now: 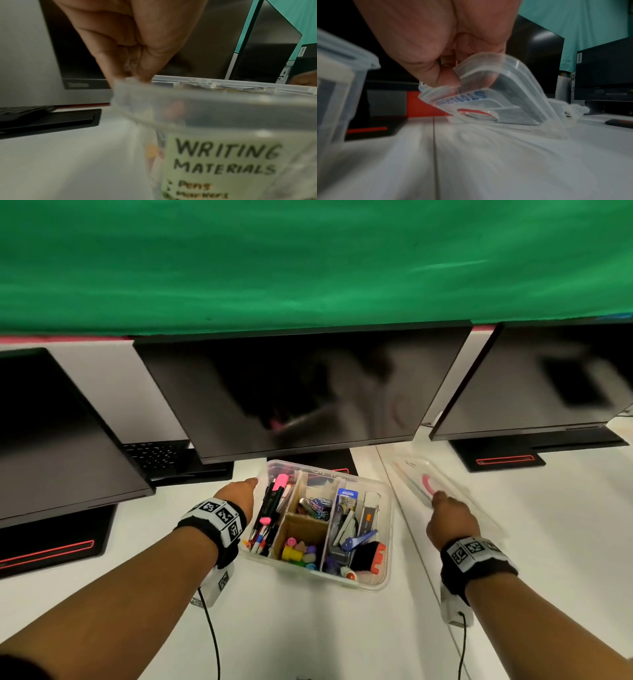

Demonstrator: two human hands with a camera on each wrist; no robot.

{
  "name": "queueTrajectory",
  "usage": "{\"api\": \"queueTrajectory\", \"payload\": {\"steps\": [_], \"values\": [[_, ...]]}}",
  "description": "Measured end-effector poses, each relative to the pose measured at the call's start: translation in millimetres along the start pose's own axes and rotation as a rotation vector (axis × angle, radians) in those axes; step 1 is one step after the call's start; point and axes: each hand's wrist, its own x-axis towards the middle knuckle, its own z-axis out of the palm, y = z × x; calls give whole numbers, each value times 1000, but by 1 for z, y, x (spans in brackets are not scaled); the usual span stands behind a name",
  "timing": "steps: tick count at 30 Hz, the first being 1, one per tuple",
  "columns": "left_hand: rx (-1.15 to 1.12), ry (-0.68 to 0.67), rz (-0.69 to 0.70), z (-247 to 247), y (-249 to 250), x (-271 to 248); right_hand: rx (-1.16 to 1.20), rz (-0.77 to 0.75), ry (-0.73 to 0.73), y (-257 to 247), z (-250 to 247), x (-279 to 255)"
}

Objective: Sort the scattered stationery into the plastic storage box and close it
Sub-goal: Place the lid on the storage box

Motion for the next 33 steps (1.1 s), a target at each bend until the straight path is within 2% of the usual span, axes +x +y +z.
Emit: {"api": "queueTrajectory", "payload": {"steps": [5,10,13,16,19,23,25,28,30,33], "values": [[21,-31,3,1,-44,-14,43,-49,135,-48,-40,-30],[10,-16,67,8,-74,-24,63,-75,289,-81,-97,-59],[-19,-28,110,5,-87,-27,82,-148,413,-99,-133,-77],[-179,-4,111,-12,-93,-29,141,-254,513,-117,-167,-95],[-527,73,181,-35,-87,-31,291,-410,561,-131,-191,-104],[-896,80,287,-53,-80,-33,525,-495,375,-148,-203,-104],[-1036,65,295,-54,-81,-35,646,-441,303,-152,-197,-97],[-1243,-71,244,-51,-85,-35,753,-257,247,-147,-173,-77],[-1317,-165,194,-44,-90,-34,744,-133,70,-140,-150,-68],[-1364,-262,114,-31,-96,-35,824,86,-307,-131,-112,-68]]}}
